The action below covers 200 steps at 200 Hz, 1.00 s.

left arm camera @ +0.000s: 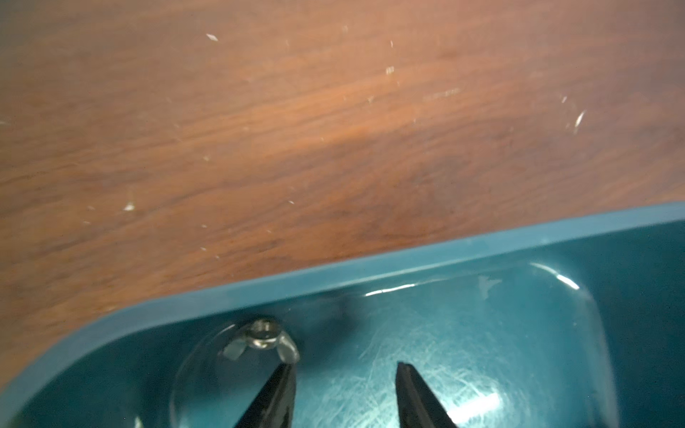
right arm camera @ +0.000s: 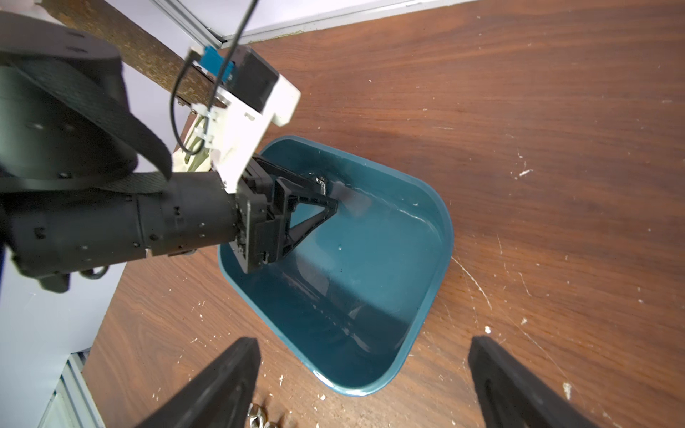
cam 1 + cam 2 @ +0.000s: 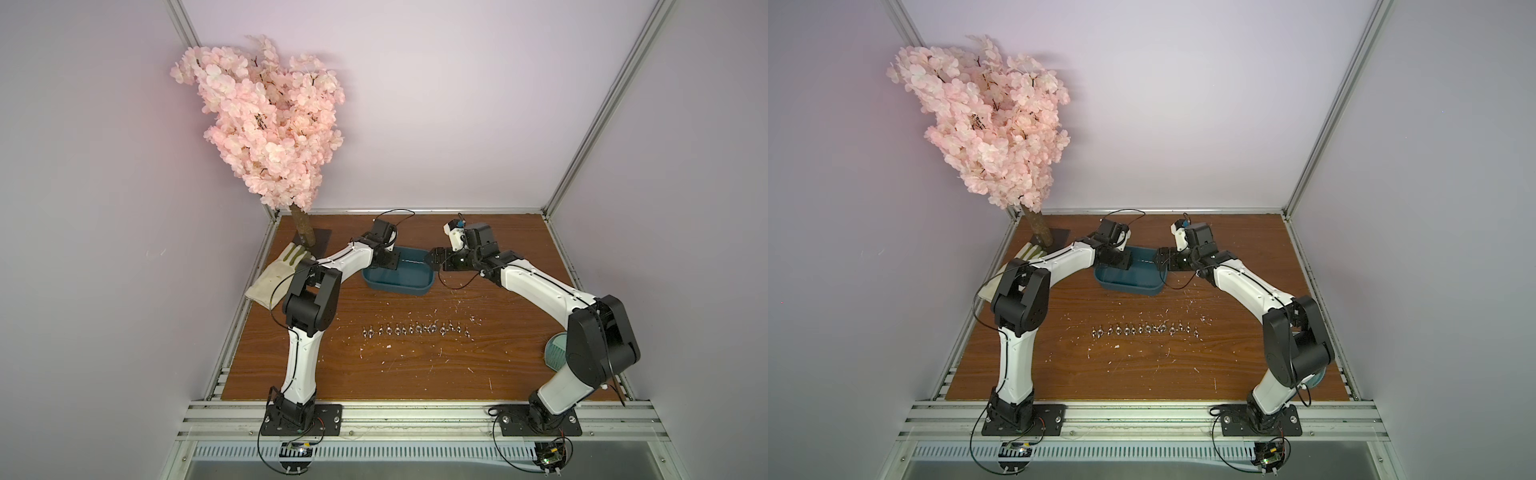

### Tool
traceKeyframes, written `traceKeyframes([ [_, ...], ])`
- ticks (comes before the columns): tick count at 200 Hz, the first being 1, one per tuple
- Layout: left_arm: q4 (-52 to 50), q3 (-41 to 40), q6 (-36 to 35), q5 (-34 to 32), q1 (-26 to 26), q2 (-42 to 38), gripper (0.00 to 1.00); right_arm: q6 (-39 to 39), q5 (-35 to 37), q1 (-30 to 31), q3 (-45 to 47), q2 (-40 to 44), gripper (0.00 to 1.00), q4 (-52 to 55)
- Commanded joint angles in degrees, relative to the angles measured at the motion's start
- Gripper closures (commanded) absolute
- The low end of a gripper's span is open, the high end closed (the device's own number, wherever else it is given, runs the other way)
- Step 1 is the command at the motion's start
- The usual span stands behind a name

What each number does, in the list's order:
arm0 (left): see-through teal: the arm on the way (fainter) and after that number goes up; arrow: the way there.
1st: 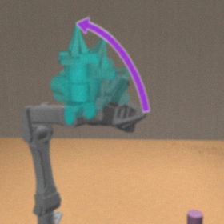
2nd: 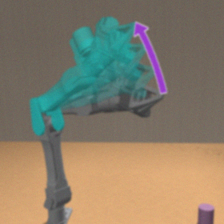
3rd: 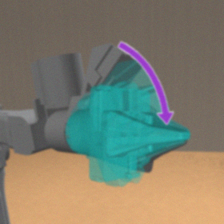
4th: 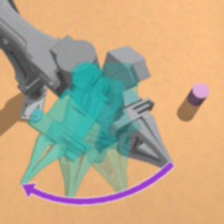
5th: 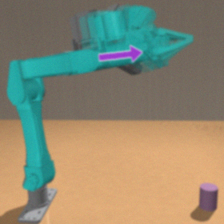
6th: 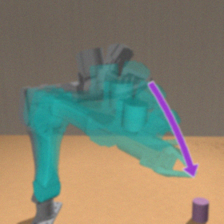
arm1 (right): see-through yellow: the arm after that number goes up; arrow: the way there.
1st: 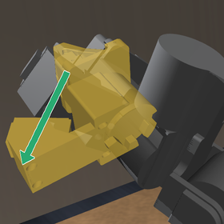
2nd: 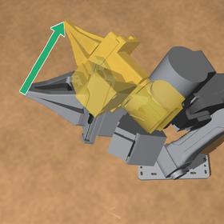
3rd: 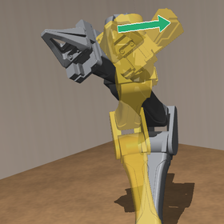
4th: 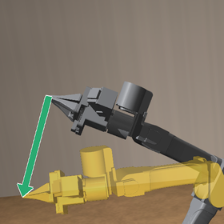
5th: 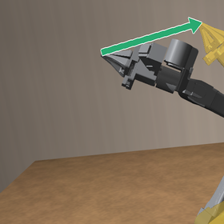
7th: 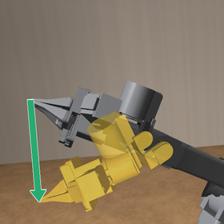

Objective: Take out the wing nut from the storage box
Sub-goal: Pick up the wing nut from the storage box.

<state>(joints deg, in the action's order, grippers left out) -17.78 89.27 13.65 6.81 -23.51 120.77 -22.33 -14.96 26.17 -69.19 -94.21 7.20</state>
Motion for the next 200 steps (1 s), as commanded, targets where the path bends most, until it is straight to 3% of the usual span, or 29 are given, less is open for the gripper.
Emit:
traceKeyframes([
  [1,3.5,-1.9,4.8,-0.3,1.5,-4.9,0.46,1.3,-1.6,0.4,-0.4,-0.2,0.12,-3.7],
  [93,5.5,-14.5,15.2,1.1,9.6,-19.1,0.01,11.8,4.6,10.2,-15.3,-15.9,0.45,-1.3],
  [200,2.1,-21.3,17.9,1.6,12.1,-28.1,0.00,17.2,11.9,14.1,-33.1,-34.9,0.62,-2.7],
])
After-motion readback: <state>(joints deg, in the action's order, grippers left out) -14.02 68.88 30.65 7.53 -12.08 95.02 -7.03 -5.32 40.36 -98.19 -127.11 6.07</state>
